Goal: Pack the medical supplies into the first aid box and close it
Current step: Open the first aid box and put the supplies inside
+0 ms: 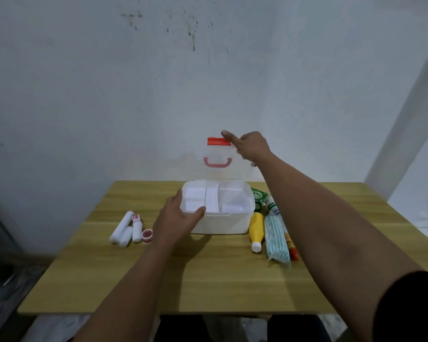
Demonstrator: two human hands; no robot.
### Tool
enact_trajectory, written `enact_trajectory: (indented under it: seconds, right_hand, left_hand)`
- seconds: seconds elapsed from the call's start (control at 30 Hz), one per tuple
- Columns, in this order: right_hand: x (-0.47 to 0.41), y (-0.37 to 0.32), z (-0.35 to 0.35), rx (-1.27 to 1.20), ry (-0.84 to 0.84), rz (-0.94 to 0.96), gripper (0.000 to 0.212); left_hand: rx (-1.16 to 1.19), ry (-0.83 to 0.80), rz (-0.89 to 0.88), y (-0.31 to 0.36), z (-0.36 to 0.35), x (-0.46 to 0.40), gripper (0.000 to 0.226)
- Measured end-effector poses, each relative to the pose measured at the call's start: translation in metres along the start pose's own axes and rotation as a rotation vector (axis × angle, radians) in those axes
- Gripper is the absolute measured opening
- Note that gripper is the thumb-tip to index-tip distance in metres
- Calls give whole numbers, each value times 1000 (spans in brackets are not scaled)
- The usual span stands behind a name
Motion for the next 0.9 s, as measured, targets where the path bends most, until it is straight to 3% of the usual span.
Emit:
enact_trajectory:
  seconds: [0.1,0.33,0.5,0.67,0.83,0.9]
  right_hand:
    - [-5,12,2,-22,111,-8,88]
    - [3,59,-34,-141,-102,-252,87]
    - [21,90,-44,-136,-200,-412,56]
    - [18,101,-24,154,-112,-152,35]
    - [39,121,-35,544,-332,6,65]
    - [49,124,-37,617,-356,48,61]
  left_hand:
    - [1,0,-20,1,0,1,85]
    - [-23,42,-59,-1,8,8,80]
    - [-72,48,-60,-2,10,9,89]
    - [-25,60,-25,-2,9,10,93]
    - [-23,83,-35,0,7,10,98]
    - [-20,92,-41,0,8,10,99]
Point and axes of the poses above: each hand's wrist, its own x-axis away from the middle knuckle, its own z-axis out of the back of the hand, y = z × x, the point moved 9 cm from there along -x, towards the middle knuckle, and after that the axes turned 11 degrees about y, right-handed, at the moved point
